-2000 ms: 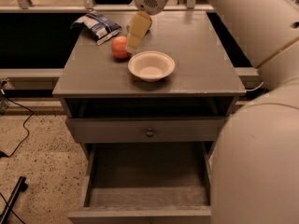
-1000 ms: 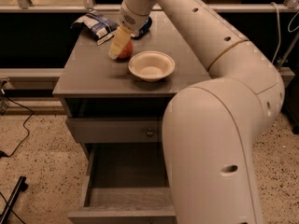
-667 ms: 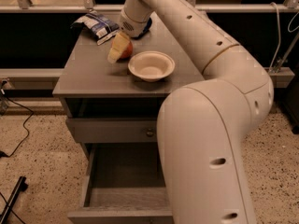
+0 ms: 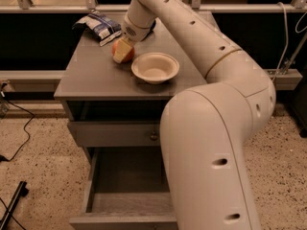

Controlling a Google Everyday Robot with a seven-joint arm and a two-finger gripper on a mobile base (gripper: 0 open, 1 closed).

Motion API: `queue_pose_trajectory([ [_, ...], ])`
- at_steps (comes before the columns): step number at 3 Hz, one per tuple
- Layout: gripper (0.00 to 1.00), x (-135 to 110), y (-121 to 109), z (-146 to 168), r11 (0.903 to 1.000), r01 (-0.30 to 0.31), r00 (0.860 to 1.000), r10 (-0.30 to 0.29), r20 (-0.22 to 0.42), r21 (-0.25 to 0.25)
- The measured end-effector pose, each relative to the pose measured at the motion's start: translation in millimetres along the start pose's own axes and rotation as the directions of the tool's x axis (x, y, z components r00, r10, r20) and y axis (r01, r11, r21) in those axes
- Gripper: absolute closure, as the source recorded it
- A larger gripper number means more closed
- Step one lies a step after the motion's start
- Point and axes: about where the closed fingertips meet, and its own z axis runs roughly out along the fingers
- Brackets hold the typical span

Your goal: Place apple into middle drawer

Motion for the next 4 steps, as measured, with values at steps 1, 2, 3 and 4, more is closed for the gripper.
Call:
queue_pose_trajectory([
  [1,0.65,-3,3,0,0.9993,-0.016,0.994,0.020,0.105,-0.035],
  [2,0.88,-14,13,-32,0.9980,0.020,0.955,-0.001,0.297,-0.060],
  [3,1.00,-18,76,-94,0.9761,0.212,0.872,-0.166,0.461,-0.049],
  [4,1.00,7,154,-98,0.9147,0.397,0.846,-0.333,0.417,-0.075],
])
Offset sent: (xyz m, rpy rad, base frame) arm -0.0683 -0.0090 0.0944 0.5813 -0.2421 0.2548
